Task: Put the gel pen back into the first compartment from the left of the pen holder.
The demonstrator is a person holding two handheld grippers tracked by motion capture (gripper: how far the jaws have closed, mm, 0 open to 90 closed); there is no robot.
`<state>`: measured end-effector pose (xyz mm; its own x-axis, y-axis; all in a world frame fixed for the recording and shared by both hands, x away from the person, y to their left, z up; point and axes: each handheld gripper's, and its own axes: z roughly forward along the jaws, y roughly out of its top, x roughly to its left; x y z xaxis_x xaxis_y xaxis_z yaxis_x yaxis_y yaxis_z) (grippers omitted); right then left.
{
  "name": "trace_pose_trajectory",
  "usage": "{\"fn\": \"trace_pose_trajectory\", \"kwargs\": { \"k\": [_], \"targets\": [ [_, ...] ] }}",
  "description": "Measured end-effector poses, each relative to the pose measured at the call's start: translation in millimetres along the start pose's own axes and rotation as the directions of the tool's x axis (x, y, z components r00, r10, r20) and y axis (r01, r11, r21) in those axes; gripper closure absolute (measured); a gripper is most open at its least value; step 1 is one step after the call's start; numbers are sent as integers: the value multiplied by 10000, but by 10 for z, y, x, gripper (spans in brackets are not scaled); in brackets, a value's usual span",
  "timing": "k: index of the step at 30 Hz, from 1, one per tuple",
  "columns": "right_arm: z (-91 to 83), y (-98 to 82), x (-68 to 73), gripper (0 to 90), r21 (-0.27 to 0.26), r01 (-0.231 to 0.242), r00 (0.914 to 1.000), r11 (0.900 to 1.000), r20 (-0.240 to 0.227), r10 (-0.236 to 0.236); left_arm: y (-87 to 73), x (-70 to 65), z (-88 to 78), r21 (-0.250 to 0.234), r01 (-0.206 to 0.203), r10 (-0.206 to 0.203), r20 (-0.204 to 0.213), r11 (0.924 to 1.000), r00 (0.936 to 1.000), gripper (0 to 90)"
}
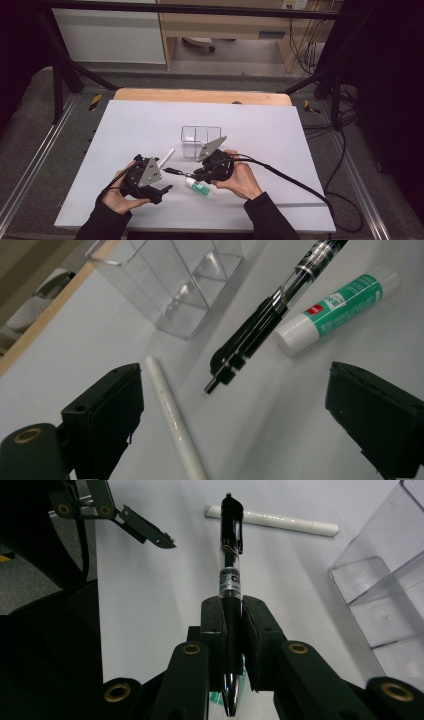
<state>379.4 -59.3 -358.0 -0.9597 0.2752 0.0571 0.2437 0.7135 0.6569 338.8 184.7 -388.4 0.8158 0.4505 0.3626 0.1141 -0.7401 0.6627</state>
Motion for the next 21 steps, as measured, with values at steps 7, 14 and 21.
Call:
{"fn": "trace_pose_trajectory", "kwargs": {
  "k": [7, 14, 21],
  "targets": [
    [-36, 17, -5, 804, -3, -8, 10000, 10000, -35, 8, 149, -41, 119, -72, -1141, 1141, -59, 9934, 9935, 130],
    [-31, 26, -26, 804, 38, -146, 9999, 9999, -12, 146, 243, -140, 236, -95, -2568, 2567, -171, 9664, 9664, 280],
    [-29, 59, -24, 804, 93, -248, 9996, 9996, -101, 249, 363, -242, 317, -120, -3995, 3987, -413, 9167, 9161, 453]
  ]
}}
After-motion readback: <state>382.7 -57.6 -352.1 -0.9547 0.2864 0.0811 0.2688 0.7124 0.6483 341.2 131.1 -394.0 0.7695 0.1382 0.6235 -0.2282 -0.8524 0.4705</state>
